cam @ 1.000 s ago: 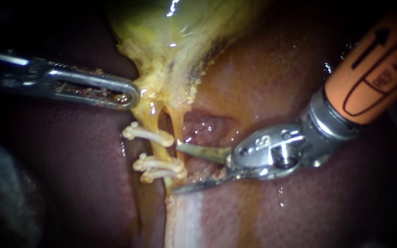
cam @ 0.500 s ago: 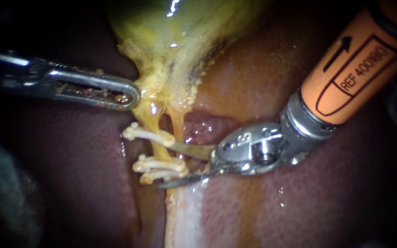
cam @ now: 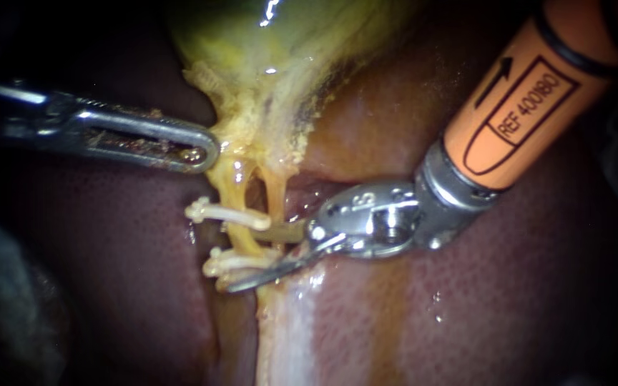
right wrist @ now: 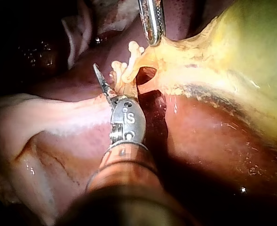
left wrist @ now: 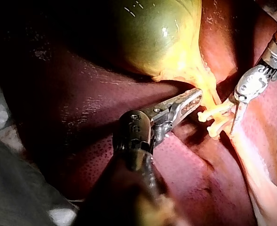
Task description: Go to the cutting position left tube
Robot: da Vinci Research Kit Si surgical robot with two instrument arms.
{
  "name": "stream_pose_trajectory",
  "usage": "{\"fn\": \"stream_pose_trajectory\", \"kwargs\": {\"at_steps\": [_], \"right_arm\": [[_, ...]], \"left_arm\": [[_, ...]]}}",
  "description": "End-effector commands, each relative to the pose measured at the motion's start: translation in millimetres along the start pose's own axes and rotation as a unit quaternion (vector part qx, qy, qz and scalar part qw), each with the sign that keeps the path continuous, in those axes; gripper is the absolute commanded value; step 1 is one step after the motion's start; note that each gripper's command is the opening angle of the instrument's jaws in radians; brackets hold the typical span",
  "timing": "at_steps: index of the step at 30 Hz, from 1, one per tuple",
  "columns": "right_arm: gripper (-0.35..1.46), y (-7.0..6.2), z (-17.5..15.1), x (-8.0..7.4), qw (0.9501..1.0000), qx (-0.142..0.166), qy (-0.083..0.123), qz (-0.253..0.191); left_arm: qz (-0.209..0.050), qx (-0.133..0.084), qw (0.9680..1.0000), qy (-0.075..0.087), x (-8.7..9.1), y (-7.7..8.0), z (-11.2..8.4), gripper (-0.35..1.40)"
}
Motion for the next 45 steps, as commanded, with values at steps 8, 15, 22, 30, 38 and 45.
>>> {"fn": "stream_pose_trajectory", "kwargs": {"at_steps": [8,15,22,30,38,45], "right_arm": [[1.36,0.1,1.3,0.4,0.9983,-0.009,0.004,0.057],[1.36,0.3,2.2,1.4,0.9925,-0.024,0.012,0.119],[1.38,-0.4,2.6,2.5,0.9885,-0.026,0.017,0.148],[1.43,-1.8,1.9,4.5,0.9874,-0.013,0.039,0.153],[1.43,-2.8,1.3,5.8,0.9865,-0.006,0.048,0.156],[1.43,-2.7,1.2,5.7,0.9865,-0.006,0.049,0.156]], "left_arm": [[0.0,0.0,1.0,0.0,0.0,0.0,0.1,-0.35],[0.0,0.001,1.0,0.0,0.0,0.0,0.2,-0.35],[0.0,0.001,1.0,0.0,0.0,0.0,0.2,-0.35],[0.0,0.0,1.0,0.0,0.0,0.0,0.1,-0.35],[0.0,0.0,1.0,0.0,-0.1,0.0,0.0,-0.35],[0.0,0.0,1.0,0.0,-0.1,0.0,0.0,-0.35]]}}
